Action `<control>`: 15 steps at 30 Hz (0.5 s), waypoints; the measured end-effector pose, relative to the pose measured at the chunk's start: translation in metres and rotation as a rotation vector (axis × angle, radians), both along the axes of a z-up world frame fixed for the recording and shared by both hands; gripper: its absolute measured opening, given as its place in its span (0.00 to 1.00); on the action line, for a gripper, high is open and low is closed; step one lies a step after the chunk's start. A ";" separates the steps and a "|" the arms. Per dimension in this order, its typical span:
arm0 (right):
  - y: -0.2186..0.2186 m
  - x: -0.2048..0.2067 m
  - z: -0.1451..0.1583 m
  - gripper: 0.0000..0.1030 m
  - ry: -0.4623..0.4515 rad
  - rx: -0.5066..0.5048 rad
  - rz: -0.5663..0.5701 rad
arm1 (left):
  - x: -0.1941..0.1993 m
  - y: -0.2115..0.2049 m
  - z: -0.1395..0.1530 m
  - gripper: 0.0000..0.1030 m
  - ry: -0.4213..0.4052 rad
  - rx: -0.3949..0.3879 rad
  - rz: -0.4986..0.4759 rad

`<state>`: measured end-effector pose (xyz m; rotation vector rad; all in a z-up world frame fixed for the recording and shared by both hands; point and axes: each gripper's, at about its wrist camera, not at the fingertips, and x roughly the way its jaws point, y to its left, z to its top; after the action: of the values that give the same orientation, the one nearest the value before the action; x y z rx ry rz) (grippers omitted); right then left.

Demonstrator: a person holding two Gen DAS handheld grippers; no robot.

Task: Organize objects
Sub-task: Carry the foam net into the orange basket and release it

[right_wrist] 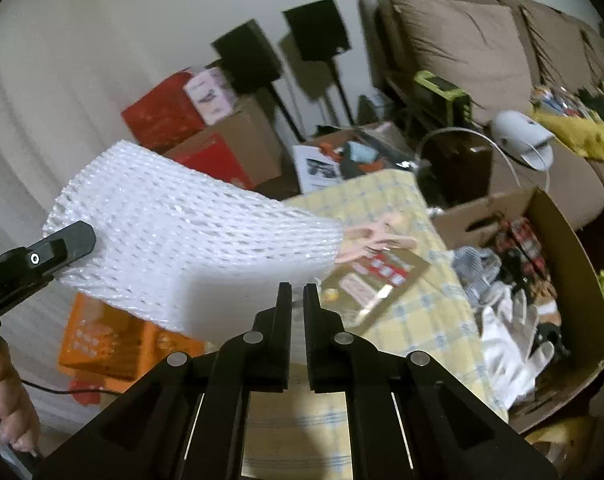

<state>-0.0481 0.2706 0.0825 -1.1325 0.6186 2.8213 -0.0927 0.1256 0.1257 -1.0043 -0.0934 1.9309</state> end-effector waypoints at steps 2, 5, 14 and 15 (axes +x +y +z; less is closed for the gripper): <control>-0.015 -0.006 0.005 0.04 0.007 0.005 0.030 | -0.008 -0.019 0.001 0.13 0.000 0.007 0.025; -0.038 -0.014 0.010 0.04 0.015 0.015 0.077 | -0.020 -0.043 -0.001 0.13 -0.011 0.012 0.060; -0.108 -0.042 0.018 0.04 0.021 0.051 0.199 | -0.056 -0.120 -0.025 0.13 -0.060 0.021 0.186; -0.113 -0.045 0.017 0.04 0.019 0.056 0.208 | -0.058 -0.127 -0.030 0.13 -0.068 0.021 0.196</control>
<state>-0.0929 0.1578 0.0999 -1.2284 0.4424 3.0036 -0.1510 -0.0015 0.0956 -1.0805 -0.2587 2.0682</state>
